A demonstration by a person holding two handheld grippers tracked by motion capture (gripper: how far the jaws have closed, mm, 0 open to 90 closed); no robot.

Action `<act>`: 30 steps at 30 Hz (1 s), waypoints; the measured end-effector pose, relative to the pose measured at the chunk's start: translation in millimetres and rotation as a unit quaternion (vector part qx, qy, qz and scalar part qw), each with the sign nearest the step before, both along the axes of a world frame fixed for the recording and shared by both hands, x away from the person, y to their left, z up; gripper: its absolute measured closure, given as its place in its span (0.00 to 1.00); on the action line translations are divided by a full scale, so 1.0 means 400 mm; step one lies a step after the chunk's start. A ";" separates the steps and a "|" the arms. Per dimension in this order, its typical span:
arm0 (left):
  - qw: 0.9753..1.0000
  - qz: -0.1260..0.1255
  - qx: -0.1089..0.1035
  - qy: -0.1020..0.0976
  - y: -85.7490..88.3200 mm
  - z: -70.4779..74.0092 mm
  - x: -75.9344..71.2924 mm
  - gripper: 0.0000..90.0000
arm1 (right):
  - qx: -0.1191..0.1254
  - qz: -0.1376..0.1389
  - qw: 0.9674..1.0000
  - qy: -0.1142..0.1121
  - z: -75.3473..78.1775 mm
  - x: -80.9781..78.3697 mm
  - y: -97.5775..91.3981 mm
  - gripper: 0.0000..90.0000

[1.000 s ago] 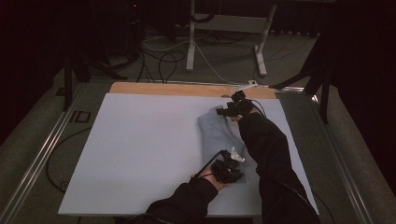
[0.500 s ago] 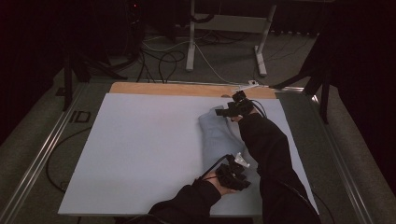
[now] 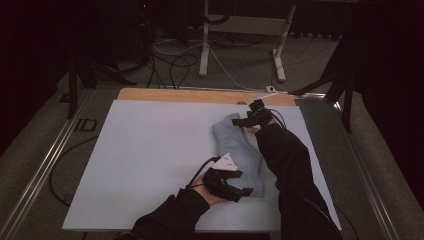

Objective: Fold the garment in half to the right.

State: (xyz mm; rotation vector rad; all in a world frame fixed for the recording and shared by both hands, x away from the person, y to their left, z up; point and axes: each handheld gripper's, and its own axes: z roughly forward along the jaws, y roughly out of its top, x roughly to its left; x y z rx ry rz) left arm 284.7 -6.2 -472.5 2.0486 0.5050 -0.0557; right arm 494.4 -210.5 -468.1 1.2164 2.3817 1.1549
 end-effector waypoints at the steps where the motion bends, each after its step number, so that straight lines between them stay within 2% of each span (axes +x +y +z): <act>1: 1.000 -0.002 -0.007 -0.011 0.018 0.001 0.000 0.27 | -0.002 -0.002 1.000 0.003 -0.004 0.001 0.000 0.23; 3: 1.000 0.005 -0.002 -0.025 0.049 0.005 0.000 0.20 | -0.008 0.001 1.000 0.007 -0.014 0.003 0.002 0.28; 4: 1.000 0.006 0.001 -0.029 0.064 0.006 0.000 0.16 | -0.010 0.000 1.000 0.008 -0.019 0.003 0.001 0.34; 6: 1.000 0.013 0.006 -0.026 0.093 0.008 0.001 0.11 | -0.012 0.000 1.000 0.015 -0.030 0.004 0.004 0.36; 8: 0.999 0.014 0.006 -0.032 0.120 0.010 -0.004 0.01 | -0.017 0.001 1.000 0.026 -0.042 0.005 0.008 0.39; 11: 0.999 0.022 0.012 -0.046 0.164 0.011 -0.018 0.01 | -0.016 -0.003 0.999 0.039 -0.058 0.007 0.008 0.39; 13: 0.999 0.028 0.009 -0.046 0.196 0.010 -0.026 0.01 | -0.021 -0.006 0.999 0.047 -0.069 0.010 0.007 0.39; 14: 0.999 0.028 0.009 -0.046 0.196 0.010 -0.026 0.01 | -0.021 -0.006 0.999 0.047 -0.069 0.010 0.007 0.39; 15: 0.998 0.047 0.008 -0.043 0.241 0.006 -0.036 0.01 | -0.014 -0.015 0.998 0.062 -0.084 0.016 0.001 0.44; 17: 0.997 0.060 0.011 -0.045 0.277 0.001 -0.044 0.01 | -0.012 -0.014 0.997 0.071 -0.094 0.018 0.001 0.48; 18: 0.997 0.060 0.011 -0.045 0.277 0.001 -0.044 0.01 | -0.012 -0.014 0.997 0.071 -0.094 0.018 0.001 0.48; 19: 0.996 0.075 0.012 -0.043 0.313 -0.008 -0.050 0.01 | -0.009 -0.012 0.997 0.078 -0.099 0.018 0.000 0.54; 20: 0.996 0.075 0.012 -0.043 0.313 -0.008 -0.050 0.01 | -0.011 -0.013 0.997 0.078 -0.101 0.017 0.001 0.58; 21: 0.995 0.092 0.014 -0.038 0.348 -0.019 -0.053 0.01 | -0.010 -0.007 0.997 0.080 -0.102 0.016 0.000 0.65; 22: 0.995 0.092 0.014 -0.038 0.348 -0.019 -0.053 0.01 | -0.010 -0.007 0.997 0.080 -0.102 0.016 0.000 0.65; 23: 0.994 0.100 0.015 -0.036 0.364 -0.024 -0.054 0.01 | -0.006 -0.003 0.996 0.085 -0.101 0.016 0.001 0.76; 24: 0.993 0.110 0.014 -0.037 0.378 -0.029 -0.056 0.01 | -0.003 0.000 0.996 0.086 -0.100 0.016 0.001 0.81; 25: 0.992 0.118 0.010 -0.037 0.393 -0.033 -0.057 0.01 | -0.003 0.000 0.996 0.086 -0.100 0.016 0.001 0.81; 27: 0.991 0.133 0.000 -0.032 0.417 -0.041 -0.060 0.01 | -0.011 0.002 0.997 0.083 -0.097 0.013 0.007 0.90; 28: 0.989 0.141 -0.003 -0.035 0.435 -0.047 -0.063 0.02 | -0.022 0.003 0.997 0.075 -0.090 0.011 0.014 0.94; 30: 0.988 0.150 -0.004 -0.036 0.447 -0.053 -0.065 0.02 | -0.026 0.007 0.998 0.062 -0.083 0.009 0.020 0.95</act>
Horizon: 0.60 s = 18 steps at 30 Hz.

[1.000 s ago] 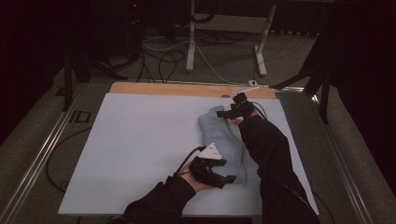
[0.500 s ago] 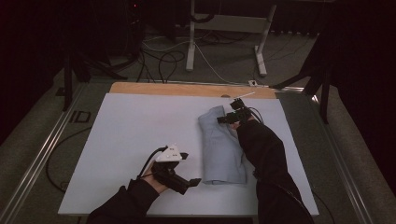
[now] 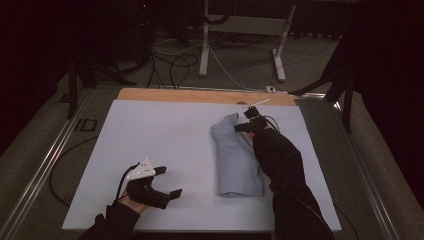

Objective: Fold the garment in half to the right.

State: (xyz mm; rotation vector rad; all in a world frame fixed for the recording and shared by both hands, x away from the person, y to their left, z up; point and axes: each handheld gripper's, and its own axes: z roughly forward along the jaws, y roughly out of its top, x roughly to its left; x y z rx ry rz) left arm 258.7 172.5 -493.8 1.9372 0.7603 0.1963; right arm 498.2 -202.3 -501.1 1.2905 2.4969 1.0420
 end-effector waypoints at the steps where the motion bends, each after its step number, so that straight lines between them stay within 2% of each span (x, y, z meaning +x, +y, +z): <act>1: 1.000 0.000 0.000 0.000 0.000 0.000 0.000 0.02 | 0.000 0.000 1.000 0.000 0.000 0.000 0.000 0.95; 4: 1.000 0.011 -0.001 -0.006 0.014 -0.009 -0.004 0.02 | 0.005 0.007 1.000 -0.008 0.013 -0.003 0.009 0.95; 5: 1.000 0.013 0.000 -0.006 0.019 -0.012 -0.004 0.02 | 0.026 0.008 0.999 -0.017 0.027 -0.007 0.010 0.95; 6: 1.000 0.015 -0.005 -0.007 0.029 -0.016 -0.006 0.02 | 0.034 0.007 0.999 -0.025 0.035 -0.010 0.007 0.95; 8: 1.000 0.017 -0.002 -0.015 0.038 -0.019 -0.008 0.02 | 0.043 0.002 0.998 -0.035 0.046 -0.011 -0.002 0.95; 11: 1.000 0.019 0.000 -0.023 0.043 -0.021 -0.012 0.02 | 0.037 -0.011 0.999 -0.027 0.040 -0.006 -0.014 0.95; 12: 0.999 0.019 0.002 -0.032 0.047 -0.023 -0.017 0.02 | 0.023 -0.015 1.000 -0.015 0.023 -0.001 -0.020 0.95; 13: 0.999 0.019 0.002 -0.032 0.047 -0.023 -0.017 0.02 | 0.023 -0.015 1.000 -0.015 0.023 -0.001 -0.020 0.95; 14: 0.999 0.019 0.004 -0.043 0.051 -0.025 -0.023 0.02 | 0.020 -0.020 1.000 -0.008 0.008 0.002 -0.022 0.95; 18: 0.999 0.028 0.002 -0.046 0.061 -0.029 -0.026 0.02 | 0.028 -0.021 0.999 0.001 -0.010 0.005 -0.020 0.95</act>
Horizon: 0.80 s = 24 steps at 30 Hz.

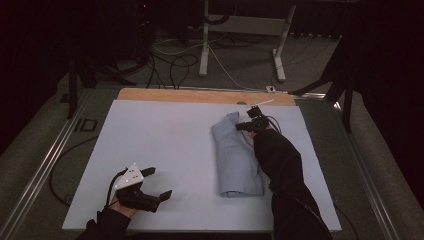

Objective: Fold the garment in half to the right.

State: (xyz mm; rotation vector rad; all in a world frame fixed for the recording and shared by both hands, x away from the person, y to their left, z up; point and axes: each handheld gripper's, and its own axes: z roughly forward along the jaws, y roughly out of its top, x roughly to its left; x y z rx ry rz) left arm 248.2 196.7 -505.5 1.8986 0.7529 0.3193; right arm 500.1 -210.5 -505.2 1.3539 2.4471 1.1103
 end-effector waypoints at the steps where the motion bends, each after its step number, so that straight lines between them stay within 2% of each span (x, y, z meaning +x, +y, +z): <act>1: 1.000 0.003 0.002 -0.001 0.003 -0.002 0.000 0.02 | -0.007 0.000 1.000 0.001 -0.005 0.001 0.003 0.95; 5: 1.000 0.014 0.010 -0.001 0.013 -0.011 -0.003 0.02 | -0.015 -0.004 1.000 0.000 -0.014 0.003 0.004 0.95; 6: 1.000 0.018 0.016 -0.001 0.016 -0.017 -0.003 0.02 | -0.026 -0.008 1.000 -0.002 -0.014 0.002 0.002 0.95; 9: 1.000 0.021 0.018 0.002 0.018 -0.022 -0.002 0.02 | -0.028 -0.010 1.000 0.000 -0.016 0.000 0.001 0.94; 10: 1.000 0.021 0.019 -0.001 0.019 -0.023 -0.003 0.02 | -0.039 -0.013 0.999 0.003 -0.021 0.000 0.004 0.93; 13: 1.000 0.019 0.016 -0.005 0.019 -0.022 -0.005 0.02 | -0.053 -0.016 0.998 0.001 -0.026 0.000 0.012 0.81; 14: 1.000 0.018 0.014 -0.009 0.021 -0.022 -0.006 0.02 | -0.053 -0.016 0.998 0.001 -0.026 0.000 0.012 0.81; 17: 1.000 0.019 0.013 -0.011 0.026 -0.018 -0.006 0.02 | -0.049 -0.023 0.999 0.003 -0.022 -0.001 0.010 0.67; 18: 1.000 0.020 0.012 -0.011 0.030 -0.017 -0.006 0.02 | -0.051 -0.017 0.999 -0.003 -0.010 -0.005 0.009 0.60; 20: 1.000 0.025 0.010 -0.011 0.039 -0.014 -0.005 0.02 | -0.045 -0.015 0.999 -0.006 0.007 -0.009 0.006 0.52; 23: 0.999 0.027 0.006 -0.015 0.051 -0.007 -0.008 0.02 | -0.049 -0.010 0.999 -0.015 0.028 -0.015 0.006 0.47; 24: 1.000 0.027 0.004 -0.016 0.055 -0.006 -0.009 0.02 | -0.042 -0.004 0.999 -0.024 0.048 -0.022 0.007 0.42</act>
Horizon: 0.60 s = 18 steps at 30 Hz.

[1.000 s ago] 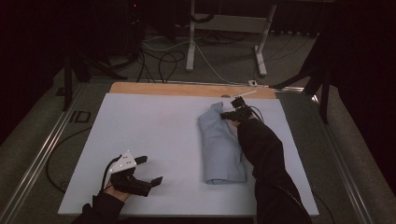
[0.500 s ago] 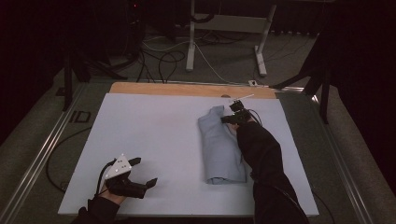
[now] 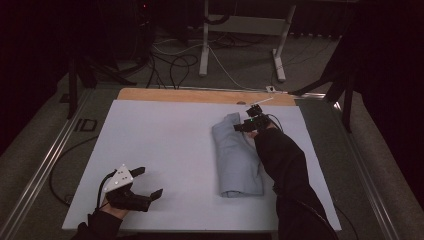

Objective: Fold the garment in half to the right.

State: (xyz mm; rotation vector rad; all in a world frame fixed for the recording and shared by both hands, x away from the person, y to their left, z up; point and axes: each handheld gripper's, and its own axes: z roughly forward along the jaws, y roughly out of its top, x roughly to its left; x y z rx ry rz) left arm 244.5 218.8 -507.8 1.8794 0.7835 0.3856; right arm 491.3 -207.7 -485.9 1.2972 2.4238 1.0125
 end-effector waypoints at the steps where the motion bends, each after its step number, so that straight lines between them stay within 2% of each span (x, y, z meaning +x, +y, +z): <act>1: 1.000 -0.001 -0.001 0.000 0.004 0.001 -0.001 0.02 | 0.005 -0.001 1.000 0.001 0.010 -0.004 0.002 0.40; 2: 1.000 -0.001 0.000 0.000 0.007 0.003 -0.002 0.02 | 0.005 -0.001 1.000 0.001 0.010 -0.004 0.002 0.40; 4: 1.000 -0.002 0.009 0.000 0.016 0.002 -0.004 0.02 | 0.014 0.009 1.000 0.000 0.034 -0.016 0.010 0.30; 9: 1.000 -0.007 0.014 0.002 0.030 -0.002 -0.005 0.02 | 0.030 0.025 0.999 -0.011 0.057 -0.043 0.020 0.26; 10: 1.000 -0.007 0.013 0.002 0.034 -0.004 -0.005 0.02 | 0.030 0.030 0.999 -0.020 0.065 -0.058 0.024 0.30; 13: 1.000 0.000 0.005 0.000 0.045 -0.006 -0.006 0.02 | 0.040 0.038 0.998 -0.025 0.072 -0.076 0.027 0.34; 14: 1.000 0.000 0.003 -0.002 0.047 -0.007 -0.007 0.02 | 0.043 0.047 0.997 -0.033 0.078 -0.101 0.033 0.38; 15: 1.000 0.002 0.002 -0.003 0.049 -0.008 -0.007 0.02 | 0.043 0.047 0.997 -0.033 0.078 -0.101 0.033 0.38; 16: 1.000 0.003 0.002 -0.004 0.050 -0.009 -0.007 0.02 | 0.046 0.059 0.996 -0.040 0.082 -0.128 0.040 0.42; 18: 1.000 0.003 0.002 -0.006 0.053 -0.010 -0.007 0.02 | 0.046 0.063 0.996 -0.045 0.085 -0.144 0.043 0.46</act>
